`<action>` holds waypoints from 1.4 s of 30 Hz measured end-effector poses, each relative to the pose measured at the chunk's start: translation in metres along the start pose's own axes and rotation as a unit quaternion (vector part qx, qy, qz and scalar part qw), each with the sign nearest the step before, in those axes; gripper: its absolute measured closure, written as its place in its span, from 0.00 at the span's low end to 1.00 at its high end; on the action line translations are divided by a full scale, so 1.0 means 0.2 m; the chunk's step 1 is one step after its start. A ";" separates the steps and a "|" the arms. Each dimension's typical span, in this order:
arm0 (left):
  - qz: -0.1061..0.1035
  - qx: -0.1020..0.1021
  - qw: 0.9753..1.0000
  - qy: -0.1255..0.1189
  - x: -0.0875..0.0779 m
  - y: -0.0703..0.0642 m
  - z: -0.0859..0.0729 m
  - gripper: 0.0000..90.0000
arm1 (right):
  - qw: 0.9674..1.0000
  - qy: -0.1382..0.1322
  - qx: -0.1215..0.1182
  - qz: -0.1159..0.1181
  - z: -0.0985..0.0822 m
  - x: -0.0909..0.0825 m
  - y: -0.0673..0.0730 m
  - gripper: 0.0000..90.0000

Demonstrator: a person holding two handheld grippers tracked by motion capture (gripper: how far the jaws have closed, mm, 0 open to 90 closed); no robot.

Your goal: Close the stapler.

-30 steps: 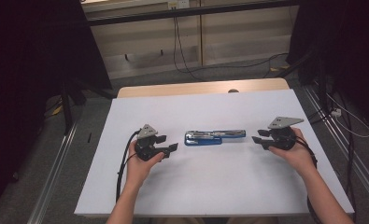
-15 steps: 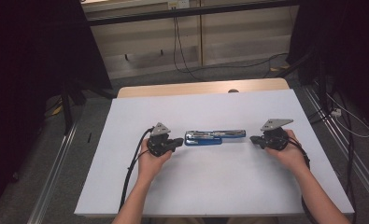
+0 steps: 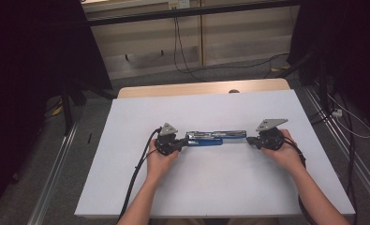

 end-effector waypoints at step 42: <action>-0.003 0.010 1.000 -0.004 0.01 0.00 0.00 1.00 | 0.998 -0.055 0.001 0.020 0.14 0.01 0.05 1.00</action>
Point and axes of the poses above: each handheld gripper's, and its own axes: x roughly forward along the jaws, z roughly out of its top, y roughly to its left, the point moved 9 cm from there along x, roughly forward along the jaws, and after that the axes turned 5 degrees about -y, right-handed, at the moved point
